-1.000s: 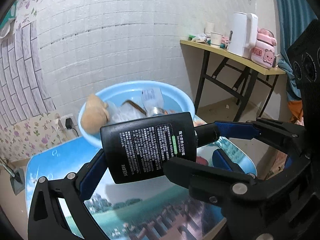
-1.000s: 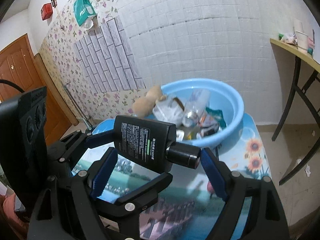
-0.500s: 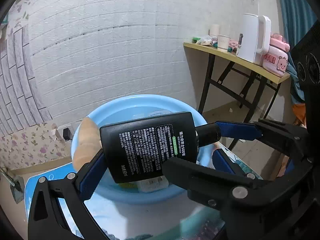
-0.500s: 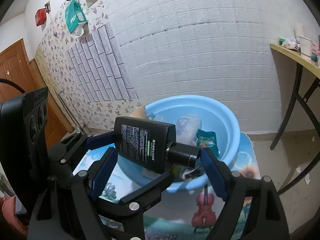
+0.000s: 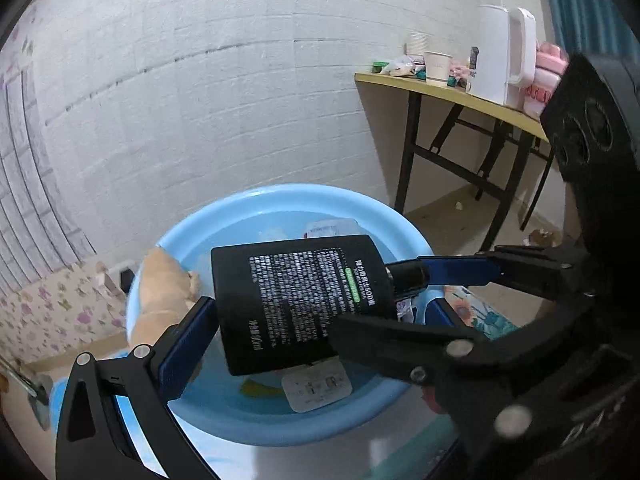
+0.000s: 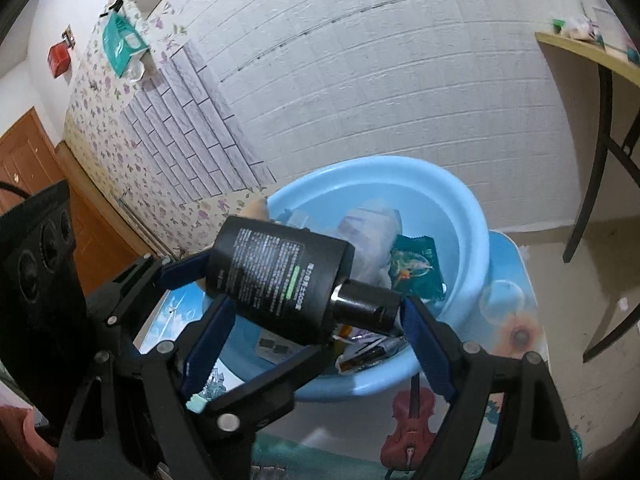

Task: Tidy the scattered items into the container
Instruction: 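Lower the black bottle into the basin and open both grippers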

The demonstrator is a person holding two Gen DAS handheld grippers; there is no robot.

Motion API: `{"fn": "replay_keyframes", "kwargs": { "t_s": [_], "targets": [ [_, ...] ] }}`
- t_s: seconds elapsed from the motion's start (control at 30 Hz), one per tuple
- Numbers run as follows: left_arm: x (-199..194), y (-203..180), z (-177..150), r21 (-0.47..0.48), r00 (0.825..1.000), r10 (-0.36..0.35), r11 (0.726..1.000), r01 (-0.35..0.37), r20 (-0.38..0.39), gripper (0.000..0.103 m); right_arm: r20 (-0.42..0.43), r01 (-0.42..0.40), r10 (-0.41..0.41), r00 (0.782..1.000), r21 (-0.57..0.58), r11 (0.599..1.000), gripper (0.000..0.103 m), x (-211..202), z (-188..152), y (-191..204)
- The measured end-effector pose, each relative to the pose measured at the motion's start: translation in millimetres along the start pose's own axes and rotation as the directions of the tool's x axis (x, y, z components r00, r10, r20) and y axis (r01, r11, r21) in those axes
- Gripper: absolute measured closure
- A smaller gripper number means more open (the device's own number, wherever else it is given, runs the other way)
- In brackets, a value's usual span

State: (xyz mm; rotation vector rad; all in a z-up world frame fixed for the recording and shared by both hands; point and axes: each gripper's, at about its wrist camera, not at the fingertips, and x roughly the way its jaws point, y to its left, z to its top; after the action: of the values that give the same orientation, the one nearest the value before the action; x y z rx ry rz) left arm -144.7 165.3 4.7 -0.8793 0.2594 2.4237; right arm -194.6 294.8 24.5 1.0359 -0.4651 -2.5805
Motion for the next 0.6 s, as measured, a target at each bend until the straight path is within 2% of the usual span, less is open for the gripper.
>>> {"fn": "replay_keyframes", "kwargs": {
  "t_s": [0.1,0.6],
  "targets": [
    [4,7,-5,-0.05,0.999,-0.028,0.998,0.027,-0.026,0.0,-0.004,-0.008,0.008,1.0,-0.013,1.0,0.017,1,-4,0],
    [-3,10,-20,-0.057,1.0,-0.006,0.998,0.005,-0.025,0.0,0.024,-0.004,0.004,1.0,-0.013,1.0,0.017,-7,-12,0]
  ]
}}
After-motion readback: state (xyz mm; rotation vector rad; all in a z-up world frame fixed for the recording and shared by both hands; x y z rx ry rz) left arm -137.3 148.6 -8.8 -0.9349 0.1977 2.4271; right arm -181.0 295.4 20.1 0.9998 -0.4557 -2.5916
